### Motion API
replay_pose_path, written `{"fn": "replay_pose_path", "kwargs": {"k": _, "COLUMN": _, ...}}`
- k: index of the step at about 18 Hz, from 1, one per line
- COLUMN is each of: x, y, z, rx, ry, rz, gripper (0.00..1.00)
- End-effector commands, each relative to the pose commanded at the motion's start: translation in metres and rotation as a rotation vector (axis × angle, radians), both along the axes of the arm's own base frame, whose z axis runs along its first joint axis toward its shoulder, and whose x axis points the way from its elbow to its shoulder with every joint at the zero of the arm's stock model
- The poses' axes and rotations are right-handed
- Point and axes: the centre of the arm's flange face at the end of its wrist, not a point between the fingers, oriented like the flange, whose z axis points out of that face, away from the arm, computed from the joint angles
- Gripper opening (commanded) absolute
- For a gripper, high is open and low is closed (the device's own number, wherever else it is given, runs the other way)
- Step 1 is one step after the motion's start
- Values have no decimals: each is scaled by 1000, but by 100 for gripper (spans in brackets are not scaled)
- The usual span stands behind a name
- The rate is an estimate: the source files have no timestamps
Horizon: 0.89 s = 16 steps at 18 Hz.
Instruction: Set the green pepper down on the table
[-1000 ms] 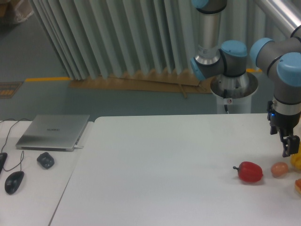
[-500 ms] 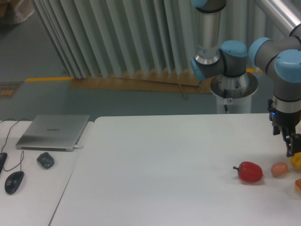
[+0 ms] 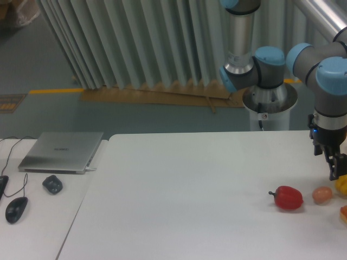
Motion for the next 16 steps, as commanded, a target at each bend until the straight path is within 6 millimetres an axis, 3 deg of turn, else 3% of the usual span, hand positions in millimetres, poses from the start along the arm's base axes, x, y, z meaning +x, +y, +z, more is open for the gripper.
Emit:
{"fn": "replay_pose_path", "kwargs": {"k": 10, "x": -2, "y": -6, "z": -11, "rx": -8, "ry": -15, "rz": 11, "gripper": 100}}
{"fn": "replay_pose_path", "kwargs": {"k": 13, "x": -18, "y": -13, "z": -7, "rx": 12, "ry": 39, "rz": 53, "gripper": 100}}
{"fn": "replay_pose_path", "kwargs": {"k": 16, "x": -54, "y": -45, "z": -3, "rx": 21, "ry": 48, "rz": 180, "gripper": 100}}
